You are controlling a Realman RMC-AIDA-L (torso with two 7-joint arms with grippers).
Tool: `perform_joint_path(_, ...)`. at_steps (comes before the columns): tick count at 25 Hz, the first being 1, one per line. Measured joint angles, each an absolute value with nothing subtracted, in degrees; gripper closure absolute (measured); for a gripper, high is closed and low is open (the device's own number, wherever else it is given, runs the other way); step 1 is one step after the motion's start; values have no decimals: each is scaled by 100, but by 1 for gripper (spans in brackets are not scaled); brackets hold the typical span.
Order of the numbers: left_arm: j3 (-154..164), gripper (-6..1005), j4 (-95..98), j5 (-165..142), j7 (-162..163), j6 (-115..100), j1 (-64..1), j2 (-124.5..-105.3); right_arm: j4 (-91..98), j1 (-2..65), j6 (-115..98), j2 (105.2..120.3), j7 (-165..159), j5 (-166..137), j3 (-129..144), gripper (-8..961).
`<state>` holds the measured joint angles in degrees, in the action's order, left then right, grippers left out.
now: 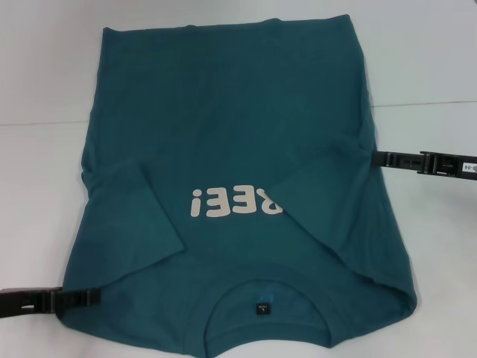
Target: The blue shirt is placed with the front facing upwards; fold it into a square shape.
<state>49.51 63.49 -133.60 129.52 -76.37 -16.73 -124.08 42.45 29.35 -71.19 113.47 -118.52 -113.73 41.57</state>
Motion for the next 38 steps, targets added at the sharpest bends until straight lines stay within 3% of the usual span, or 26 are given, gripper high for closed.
perform_joint_path(4, 5181, 128, 6494, -13475, 13144, -7507, -1650, -12411, 4245, 2935, -7136, 11343, -11865, -11374, 4144, 93)
perform_joint_path(14, 5240, 290, 6561, -13883, 13609, -7482, -1730, -12395, 4245, 2953, -7154, 11302, -11887, -11374, 4143, 92)
perform_joint_path(17, 5278, 531, 6585, -13903, 13672, -7498, -1742, -12398, 4245, 2958, -7160, 11296, -11889, -11373, 4144, 92)
perform_joint_path(28, 5390, 962, 6703, -13902, 13784, -7510, -1745, -12402, 4245, 2962, -7142, 11293, -11892, -11373, 4117, 91)
perform_joint_path(34, 5388, 1001, 6801, -13832, 13793, -7574, -1718, -12411, 4246, 2956, -7180, 11258, -11942, -11373, 4106, 90)
perform_joint_path(38, 5387, 1001, 6814, -13819, 13797, -7607, -1716, -12420, 4295, 2904, -7489, 11033, -12210, -11368, 4079, 90)
